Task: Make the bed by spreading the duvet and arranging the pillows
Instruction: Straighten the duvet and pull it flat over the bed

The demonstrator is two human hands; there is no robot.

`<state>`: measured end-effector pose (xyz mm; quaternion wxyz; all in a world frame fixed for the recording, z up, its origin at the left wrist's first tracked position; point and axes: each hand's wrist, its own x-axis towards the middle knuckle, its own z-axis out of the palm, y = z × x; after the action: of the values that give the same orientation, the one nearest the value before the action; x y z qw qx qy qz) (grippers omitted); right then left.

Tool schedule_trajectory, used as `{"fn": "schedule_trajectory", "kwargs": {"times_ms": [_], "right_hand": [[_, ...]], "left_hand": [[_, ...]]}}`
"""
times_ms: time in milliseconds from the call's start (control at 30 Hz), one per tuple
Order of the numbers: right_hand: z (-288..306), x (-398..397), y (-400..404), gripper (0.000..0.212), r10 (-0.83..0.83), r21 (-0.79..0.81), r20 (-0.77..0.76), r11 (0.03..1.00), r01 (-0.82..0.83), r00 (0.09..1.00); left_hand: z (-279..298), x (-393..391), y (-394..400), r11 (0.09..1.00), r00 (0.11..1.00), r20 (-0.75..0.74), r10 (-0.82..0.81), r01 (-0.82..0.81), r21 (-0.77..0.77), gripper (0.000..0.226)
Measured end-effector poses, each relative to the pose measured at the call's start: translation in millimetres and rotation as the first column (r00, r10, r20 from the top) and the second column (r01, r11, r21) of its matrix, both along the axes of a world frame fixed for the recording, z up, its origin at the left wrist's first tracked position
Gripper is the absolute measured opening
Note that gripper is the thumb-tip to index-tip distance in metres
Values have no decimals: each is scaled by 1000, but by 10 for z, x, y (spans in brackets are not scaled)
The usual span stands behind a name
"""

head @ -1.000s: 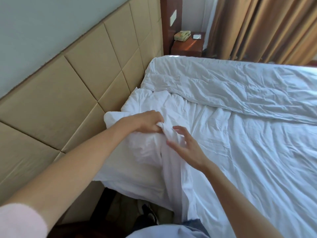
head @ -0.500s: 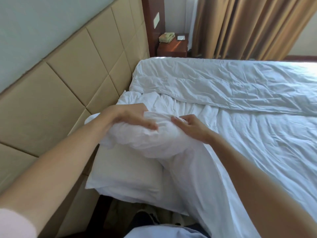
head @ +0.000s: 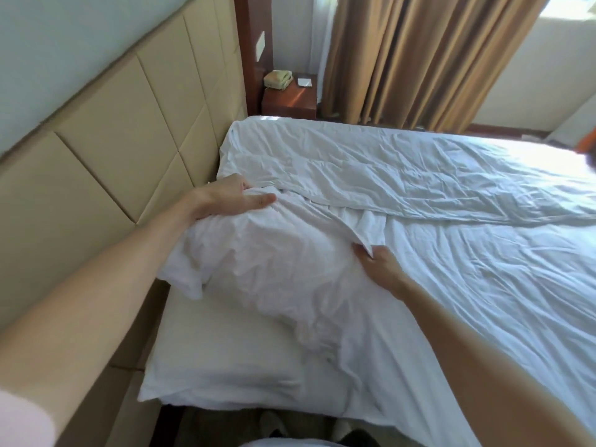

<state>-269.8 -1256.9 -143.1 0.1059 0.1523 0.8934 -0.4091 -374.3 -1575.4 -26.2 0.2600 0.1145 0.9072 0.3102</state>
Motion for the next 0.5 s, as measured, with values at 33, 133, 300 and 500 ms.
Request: {"fn": "schedule_trajectory", "kwargs": {"times_ms": [33,133,300,500], "right_hand": [[99,-129,-28,44,-5,30,-43,1000,6,999],[403,-533,-102,38,36,139,-203,990,-8,978],[880,-1109,-237,45,45,262,-317,964,42,947],[1232,-1769,-422,36,68,330,-420,940,83,905]], "left_hand": [[11,-33,-63,998,999,1,-54,54,-38,83],[151,-95,-232,980,988,12,-153,154,-124,97],[396,-301,-477,981,981,69,-179,184,-67,72],[495,-812,-616,960,946,-306,-106,18,-278,37]]}}
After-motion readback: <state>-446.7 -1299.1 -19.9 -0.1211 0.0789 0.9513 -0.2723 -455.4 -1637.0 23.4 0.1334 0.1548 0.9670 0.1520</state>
